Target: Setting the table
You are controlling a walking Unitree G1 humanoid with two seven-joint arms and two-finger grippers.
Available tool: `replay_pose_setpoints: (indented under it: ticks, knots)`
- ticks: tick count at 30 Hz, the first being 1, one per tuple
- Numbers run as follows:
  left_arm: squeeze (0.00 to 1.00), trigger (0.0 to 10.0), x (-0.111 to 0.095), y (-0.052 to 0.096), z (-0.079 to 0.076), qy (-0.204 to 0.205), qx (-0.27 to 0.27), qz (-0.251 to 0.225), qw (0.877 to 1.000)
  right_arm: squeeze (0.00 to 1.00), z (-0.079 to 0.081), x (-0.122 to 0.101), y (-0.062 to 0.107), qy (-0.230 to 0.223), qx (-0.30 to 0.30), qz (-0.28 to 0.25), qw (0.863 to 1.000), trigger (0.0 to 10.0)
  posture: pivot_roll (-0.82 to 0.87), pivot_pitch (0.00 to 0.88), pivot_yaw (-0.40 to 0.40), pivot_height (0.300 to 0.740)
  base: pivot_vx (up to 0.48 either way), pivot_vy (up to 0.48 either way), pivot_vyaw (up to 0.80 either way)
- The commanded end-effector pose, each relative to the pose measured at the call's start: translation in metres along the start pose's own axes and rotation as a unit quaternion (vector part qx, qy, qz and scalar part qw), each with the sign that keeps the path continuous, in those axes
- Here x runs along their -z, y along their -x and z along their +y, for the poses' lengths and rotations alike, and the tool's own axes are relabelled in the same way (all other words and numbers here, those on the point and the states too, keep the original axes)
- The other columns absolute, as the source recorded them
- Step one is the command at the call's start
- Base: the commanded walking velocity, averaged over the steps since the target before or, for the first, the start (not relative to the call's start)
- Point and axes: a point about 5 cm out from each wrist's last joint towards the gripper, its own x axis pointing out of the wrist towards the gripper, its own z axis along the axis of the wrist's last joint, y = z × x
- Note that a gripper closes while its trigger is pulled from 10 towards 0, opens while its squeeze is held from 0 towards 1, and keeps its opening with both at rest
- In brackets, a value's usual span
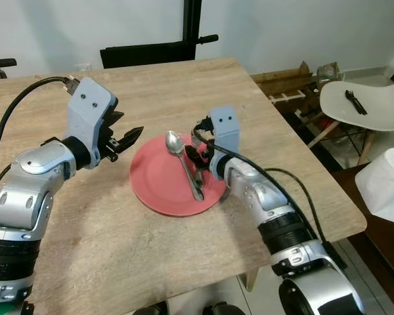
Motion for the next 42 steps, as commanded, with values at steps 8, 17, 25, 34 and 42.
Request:
replay_pose_setpoints:
  ticks: [8,17,25,34,42]
  knots:
    - [0.0,10.0,0.006,0.004,-0.005,0.001,-0.004,0.01,1.0,0.0,0.017,0.029,-0.002,0.006,-0.014,0.045,0.999,9.6,-0.06,0.062,-0.039,0.74,0.0,0.0,0.0]
    - [0.0,10.0,0.006,0.004,-0.005,0.006,-0.012,0.009,1.0,0.0,0.005,0.05,-0.004,-0.049,0.018,0.073,0.996,0.0,-0.05,0.064,-0.039,0.74,0.0,0.0,0.0]
    - [0.0,10.0,0.007,0.002,-0.008,0.009,-0.007,0.011,1.0,0.0,-0.005,0.036,-0.001,-0.112,0.016,0.03,0.993,0.0,-0.06,0.073,-0.029,0.74,0.0,0.0,0.0]
    - [0.0,10.0,0.006,0.001,-0.009,0.009,-0.004,0.011,1.0,0.0,0.008,0.003,0.007,-0.097,-0.074,-0.053,0.991,10.0,-0.06,0.078,-0.025,0.74,0.0,0.0,0.0]
    - [0.0,10.0,0.005,-0.001,-0.01,0.011,-0.005,0.01,1.0,0.0,0.012,-0.019,0.02,-0.061,-0.11,-0.087,0.988,10.0,-0.07,0.082,-0.019,0.74,0.0,0.0,0.0]
